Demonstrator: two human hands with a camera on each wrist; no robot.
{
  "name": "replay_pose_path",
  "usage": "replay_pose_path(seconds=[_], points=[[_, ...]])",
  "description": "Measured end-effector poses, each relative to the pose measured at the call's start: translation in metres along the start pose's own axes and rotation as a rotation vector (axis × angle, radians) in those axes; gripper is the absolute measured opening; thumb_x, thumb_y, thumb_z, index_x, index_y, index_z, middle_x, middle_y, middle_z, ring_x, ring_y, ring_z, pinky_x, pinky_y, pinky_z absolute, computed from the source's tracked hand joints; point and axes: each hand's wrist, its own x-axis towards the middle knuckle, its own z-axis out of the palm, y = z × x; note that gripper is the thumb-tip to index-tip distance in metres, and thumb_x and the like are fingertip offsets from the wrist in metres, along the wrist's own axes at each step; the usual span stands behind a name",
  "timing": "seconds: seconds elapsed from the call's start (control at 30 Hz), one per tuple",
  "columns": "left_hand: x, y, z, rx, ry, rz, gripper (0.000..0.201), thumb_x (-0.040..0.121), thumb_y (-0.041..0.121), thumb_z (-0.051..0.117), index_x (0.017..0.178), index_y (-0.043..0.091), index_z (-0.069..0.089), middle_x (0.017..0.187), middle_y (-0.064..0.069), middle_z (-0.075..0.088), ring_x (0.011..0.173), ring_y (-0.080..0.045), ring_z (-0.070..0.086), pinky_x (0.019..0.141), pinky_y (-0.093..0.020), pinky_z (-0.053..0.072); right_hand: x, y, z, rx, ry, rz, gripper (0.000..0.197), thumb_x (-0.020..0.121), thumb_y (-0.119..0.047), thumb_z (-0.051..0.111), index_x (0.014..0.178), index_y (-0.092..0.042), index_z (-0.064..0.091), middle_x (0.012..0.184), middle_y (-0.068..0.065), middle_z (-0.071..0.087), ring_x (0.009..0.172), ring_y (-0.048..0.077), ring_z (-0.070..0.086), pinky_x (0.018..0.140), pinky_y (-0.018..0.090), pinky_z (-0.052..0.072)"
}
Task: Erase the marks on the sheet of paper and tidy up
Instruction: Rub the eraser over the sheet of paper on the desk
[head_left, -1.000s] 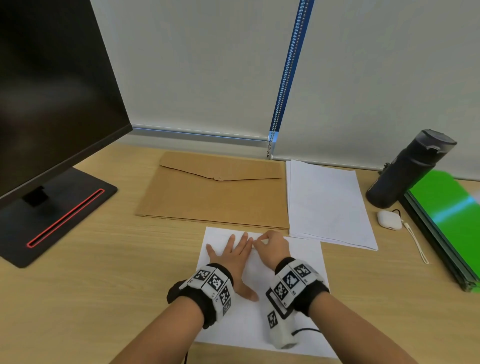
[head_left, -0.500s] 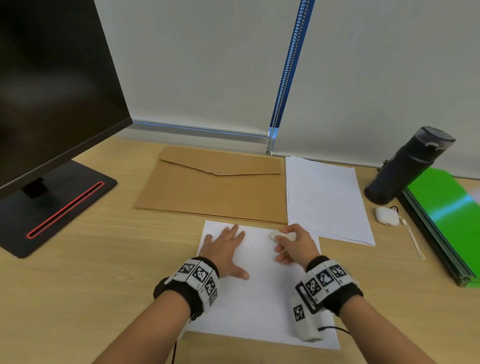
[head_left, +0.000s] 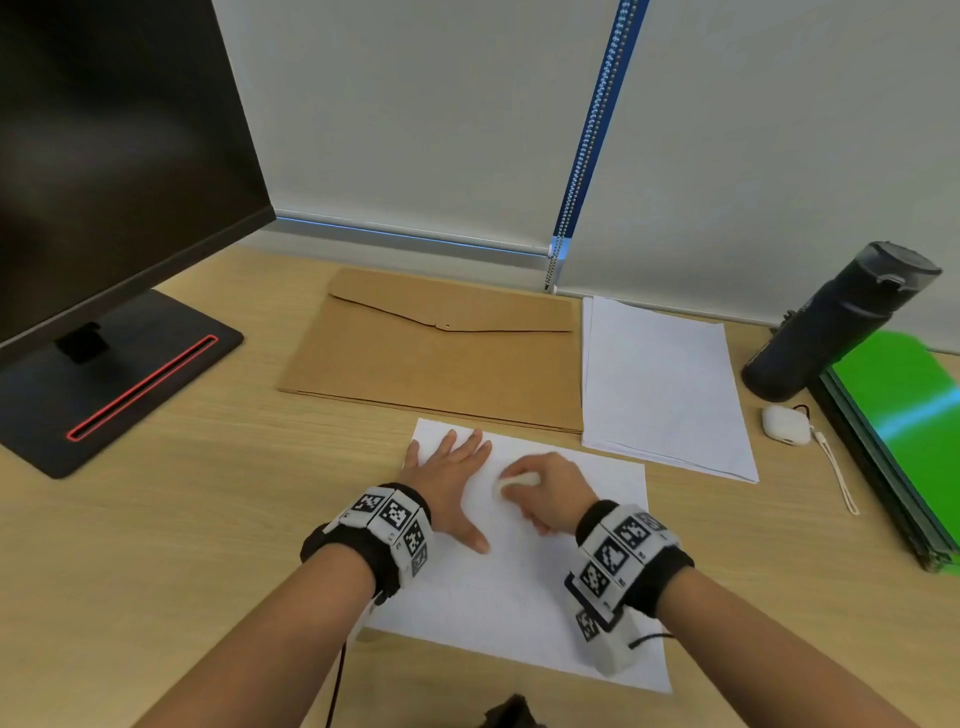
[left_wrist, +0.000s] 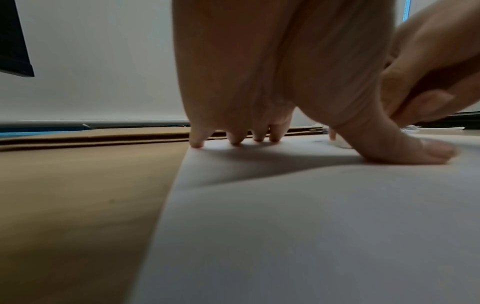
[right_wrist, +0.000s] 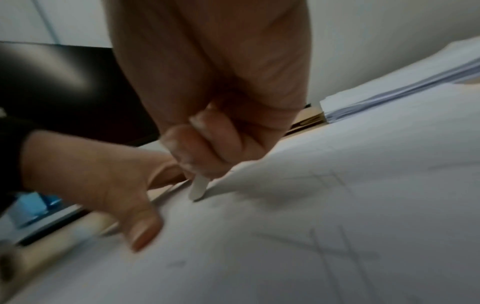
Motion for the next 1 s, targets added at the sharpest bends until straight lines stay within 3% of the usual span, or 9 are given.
replay_pose_path(seconds=[0.1, 0.27, 0.43, 0.53, 0.7, 0.8, 0.87, 0.93, 1.0], points=[[0.000, -0.001, 0.000, -0.007, -0.006, 0.013, 0.125, 0.067, 0.060, 0.073, 0.151, 0.023, -0.012, 0.156, 0.008, -0.022, 0.145, -0.018, -0.019, 0.113, -0.055, -0.010, -0.004, -0.003, -0.004, -0.114, -0.127, -0.015, 0.019, 0.085, -0.017, 0.062, 0.103, -0.012, 0.066, 0.052, 0.001, 0.052, 0.028, 0.007, 0.041, 0.033, 0.016, 0.036], [-0.001, -0.002, 0.002, -0.017, 0.006, 0.017, 0.124, 0.068, 0.059, 0.073, 0.151, 0.023, -0.012, 0.156, 0.008, -0.022, 0.144, -0.017, -0.019, 0.113, -0.051, -0.012, 0.013, -0.006, -0.009, 0.039, 0.191, 0.002, 0.023, 0.086, -0.014, 0.060, 0.107, -0.007, 0.065, 0.058, 0.002, 0.051, 0.030, 0.003, 0.045, 0.028, 0.013, 0.032], [-0.001, -0.003, 0.002, -0.033, 0.003, 0.025, 0.124, 0.068, 0.060, 0.073, 0.151, 0.023, -0.012, 0.156, 0.007, -0.023, 0.144, -0.017, -0.019, 0.113, -0.051, -0.012, -0.016, -0.003, 0.012, -0.145, -0.110, -0.047, 0.023, 0.088, -0.019, 0.059, 0.109, -0.013, 0.065, 0.057, 0.000, 0.050, 0.028, 0.003, 0.044, 0.030, 0.016, 0.034], [-0.001, -0.003, 0.001, -0.016, -0.003, 0.023, 0.123, 0.069, 0.060, 0.072, 0.151, 0.023, -0.012, 0.156, 0.007, -0.023, 0.144, -0.017, -0.019, 0.113, -0.051, -0.012, 0.001, -0.006, 0.000, -0.103, 0.025, -0.026, 0.022, 0.086, -0.019, 0.061, 0.107, -0.012, 0.066, 0.059, 0.000, 0.053, 0.040, 0.009, 0.047, 0.032, 0.017, 0.036], [-0.001, -0.003, 0.002, -0.023, -0.003, 0.024, 0.124, 0.068, 0.061, 0.072, 0.151, 0.023, -0.013, 0.156, 0.007, -0.023, 0.144, -0.017, -0.019, 0.113, -0.051, -0.012, 0.001, -0.005, 0.015, -0.147, 0.156, -0.093, 0.029, 0.089, -0.021, 0.056, 0.116, -0.011, 0.064, 0.107, 0.008, 0.067, 0.092, 0.022, 0.064, 0.075, 0.027, 0.052], [-0.001, -0.004, 0.003, -0.028, -0.003, 0.032, 0.125, 0.068, 0.061, 0.072, 0.151, 0.023, -0.013, 0.156, 0.007, -0.023, 0.144, -0.017, -0.020, 0.113, -0.052, -0.012, -0.015, -0.003, 0.022, -0.149, -0.048, -0.061, 0.029, 0.089, -0.022, 0.058, 0.115, -0.013, 0.064, 0.070, 0.003, 0.061, 0.039, 0.003, 0.053, 0.037, 0.019, 0.043], [0.000, -0.004, 0.003, -0.018, -0.007, 0.033, 0.124, 0.068, 0.061, 0.072, 0.150, 0.023, -0.013, 0.156, 0.007, -0.023, 0.144, -0.017, -0.020, 0.113, -0.052, -0.012, -0.004, -0.003, 0.014, -0.138, -0.022, -0.036, 0.027, 0.087, -0.022, 0.060, 0.112, -0.014, 0.065, 0.068, 0.005, 0.061, 0.036, 0.004, 0.050, 0.031, 0.015, 0.036], [0.000, -0.003, 0.002, -0.008, -0.007, 0.030, 0.124, 0.069, 0.060, 0.072, 0.150, 0.023, -0.013, 0.156, 0.006, -0.023, 0.144, -0.017, -0.020, 0.113, -0.052, -0.012, 0.013, -0.006, 0.004, -0.120, 0.120, -0.038, 0.027, 0.087, -0.023, 0.059, 0.112, -0.015, 0.065, 0.095, 0.012, 0.069, 0.063, 0.016, 0.057, 0.040, 0.012, 0.042], [0.000, -0.002, 0.002, -0.009, -0.006, 0.031, 0.124, 0.069, 0.060, 0.072, 0.151, 0.023, -0.013, 0.156, 0.006, -0.023, 0.144, -0.017, -0.020, 0.112, -0.052, -0.013, 0.020, -0.008, 0.002, -0.101, 0.219, -0.038, 0.028, 0.088, -0.024, 0.058, 0.114, -0.014, 0.065, 0.111, 0.015, 0.067, 0.080, 0.024, 0.059, 0.065, 0.026, 0.053]])
